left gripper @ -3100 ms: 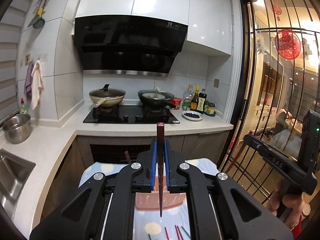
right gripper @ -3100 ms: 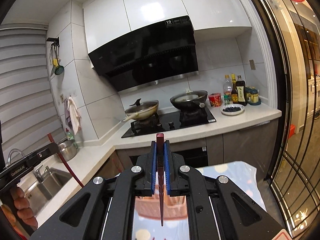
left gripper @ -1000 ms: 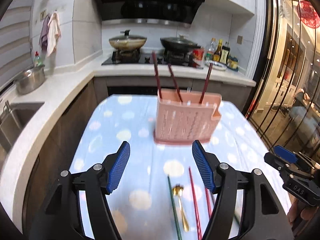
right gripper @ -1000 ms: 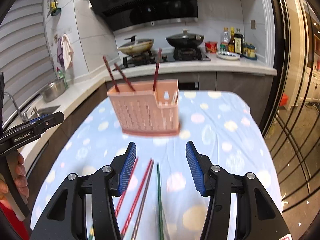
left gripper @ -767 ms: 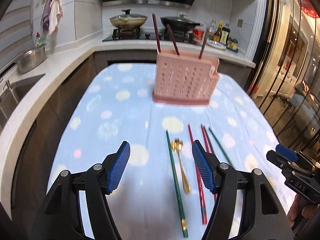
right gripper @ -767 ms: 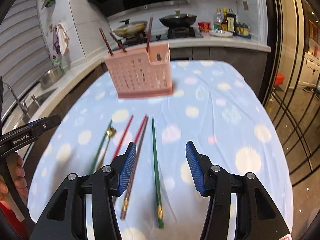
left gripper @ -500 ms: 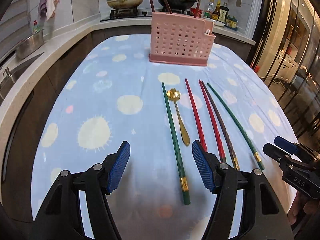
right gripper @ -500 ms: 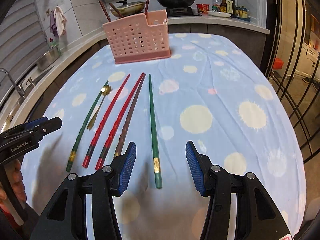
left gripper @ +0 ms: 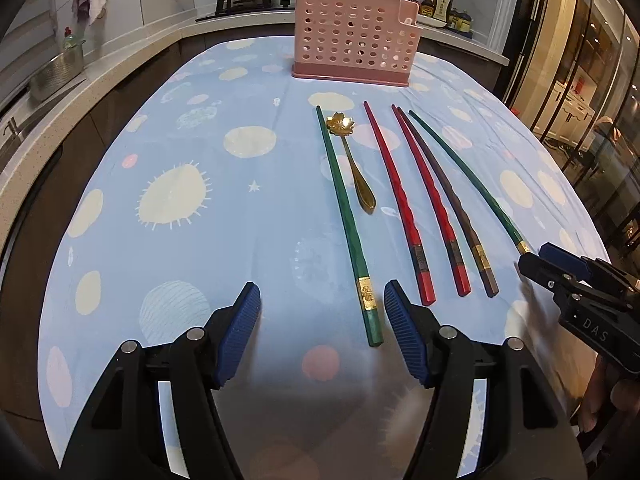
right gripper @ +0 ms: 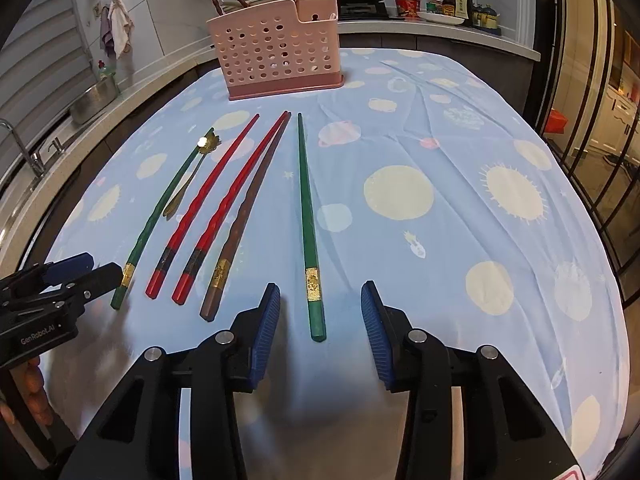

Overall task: Organize utensils
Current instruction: 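Grasp a green chopstick with the left gripper while the right gripper grasps another green chopstick, then lift the green chopstick with the left gripper while the right gripper lifts its green chopstick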

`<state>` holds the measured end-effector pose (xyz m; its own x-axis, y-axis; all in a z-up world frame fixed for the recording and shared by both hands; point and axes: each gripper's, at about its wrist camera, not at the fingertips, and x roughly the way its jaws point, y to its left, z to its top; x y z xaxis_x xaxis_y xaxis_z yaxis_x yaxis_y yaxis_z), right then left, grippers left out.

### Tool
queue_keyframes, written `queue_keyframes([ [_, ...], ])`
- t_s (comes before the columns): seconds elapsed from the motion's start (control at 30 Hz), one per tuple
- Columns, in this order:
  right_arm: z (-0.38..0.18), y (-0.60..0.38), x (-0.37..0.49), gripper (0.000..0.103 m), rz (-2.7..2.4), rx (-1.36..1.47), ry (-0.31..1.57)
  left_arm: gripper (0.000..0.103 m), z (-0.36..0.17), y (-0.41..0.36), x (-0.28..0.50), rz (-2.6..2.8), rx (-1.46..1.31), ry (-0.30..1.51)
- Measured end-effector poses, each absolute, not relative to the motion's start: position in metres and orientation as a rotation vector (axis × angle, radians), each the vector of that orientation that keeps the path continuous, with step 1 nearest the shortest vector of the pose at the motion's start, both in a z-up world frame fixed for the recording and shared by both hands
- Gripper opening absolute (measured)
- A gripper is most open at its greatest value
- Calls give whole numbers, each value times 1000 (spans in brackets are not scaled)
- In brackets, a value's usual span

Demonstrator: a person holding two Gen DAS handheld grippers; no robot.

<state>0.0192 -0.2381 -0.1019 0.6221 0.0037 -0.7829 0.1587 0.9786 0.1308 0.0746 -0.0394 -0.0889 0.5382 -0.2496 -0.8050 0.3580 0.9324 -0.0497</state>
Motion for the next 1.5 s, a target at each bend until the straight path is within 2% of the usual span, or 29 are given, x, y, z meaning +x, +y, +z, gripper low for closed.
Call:
queue_keyframes([
  [0.13, -103, -236, 20, 36, -95, 179, 895, 60, -96, -45, 75, -372, 131, 953],
  [0.37, -104, -236, 22, 29, -95, 179, 892, 53, -95, -45, 76, -367, 141, 945],
  [0.43, -104, -235, 22, 25, -92, 175, 893, 47, -95, -45, 76, -365, 144, 945],
  [0.5, -104, -235, 23, 20, -87, 176, 893, 34, -94, -43, 76, -375, 138, 947],
  [0.6, -104, -234, 23, 12, -82, 176, 895, 22, -93, -42, 77, -398, 126, 955],
  [0.77, -105, -235, 23, 8, -79, 187, 896, 8, -93, -39, 78, -436, 94, 975],
  [1.17, -91, -237, 19, 7, -75, 199, 864, 7, -78, -25, 81, -428, 45, 969],
  [1.5, -46, -245, 11, 7, -56, 233, 760, 7, -26, -15, 78, -435, 20, 848],
])
